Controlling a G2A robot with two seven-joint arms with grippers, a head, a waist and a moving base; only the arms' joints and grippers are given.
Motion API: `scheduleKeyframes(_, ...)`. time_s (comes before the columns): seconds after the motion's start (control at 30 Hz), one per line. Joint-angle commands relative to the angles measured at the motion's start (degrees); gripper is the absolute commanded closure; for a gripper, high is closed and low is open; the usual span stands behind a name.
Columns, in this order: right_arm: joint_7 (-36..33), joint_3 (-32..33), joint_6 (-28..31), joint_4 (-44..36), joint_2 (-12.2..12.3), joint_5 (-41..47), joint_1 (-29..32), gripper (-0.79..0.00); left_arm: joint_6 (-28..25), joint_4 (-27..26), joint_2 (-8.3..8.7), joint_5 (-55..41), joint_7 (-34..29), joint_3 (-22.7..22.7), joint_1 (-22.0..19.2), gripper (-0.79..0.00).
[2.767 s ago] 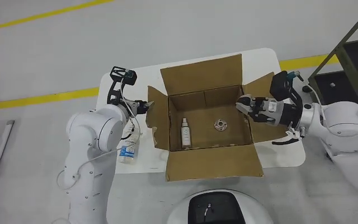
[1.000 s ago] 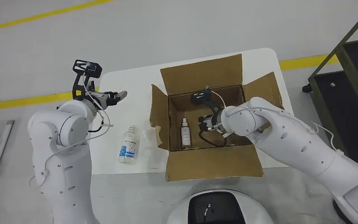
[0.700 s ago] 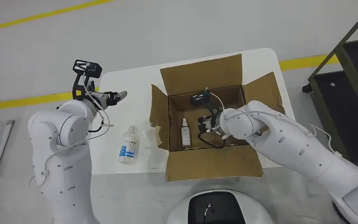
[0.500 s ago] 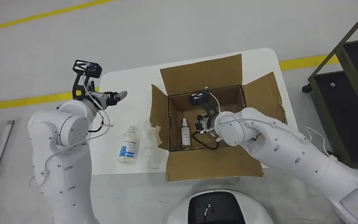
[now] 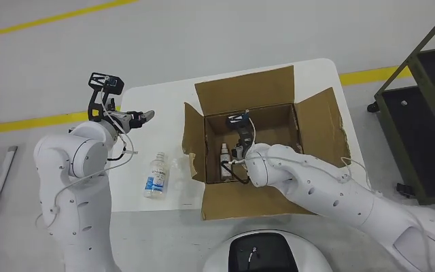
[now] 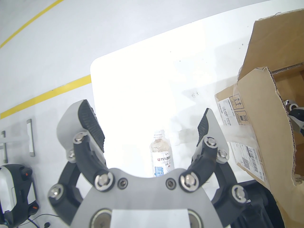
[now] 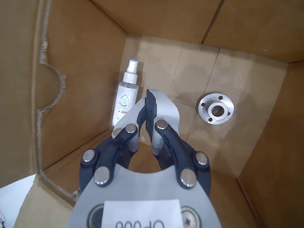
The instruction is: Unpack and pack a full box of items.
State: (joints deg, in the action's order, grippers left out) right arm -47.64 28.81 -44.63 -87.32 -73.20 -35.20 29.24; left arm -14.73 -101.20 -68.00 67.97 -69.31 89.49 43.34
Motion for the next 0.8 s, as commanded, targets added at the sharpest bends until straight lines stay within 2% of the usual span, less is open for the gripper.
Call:
scheduleKeyframes(0.0,0.1,-0.1,1.0,1.5,-0.5,0.5,-0.1,-0.332,0.0,0.0,0.00,0.0,0.0,0.0,0.0,-0.785)
scheduleKeyframes(0.07,0.0,-0.2,2.2,2.1,-0.9,0.9,-0.3,-0.785,0.0,0.0,0.00,0.0,0.0,0.0,0.0,-0.785)
scheduleKeyframes(0.53,0.0,-0.2,2.2,2.1,-0.9,0.9,-0.3,-0.785,0.0,0.0,0.00,0.0,0.0,0.0,0.0,-0.785)
scheduleKeyframes(0.77,4.8,2.6,4.0,4.7,-1.6,4.3,2.8,-0.785,0.0,0.0,0.00,0.0,0.0,0.0,0.0,-0.785)
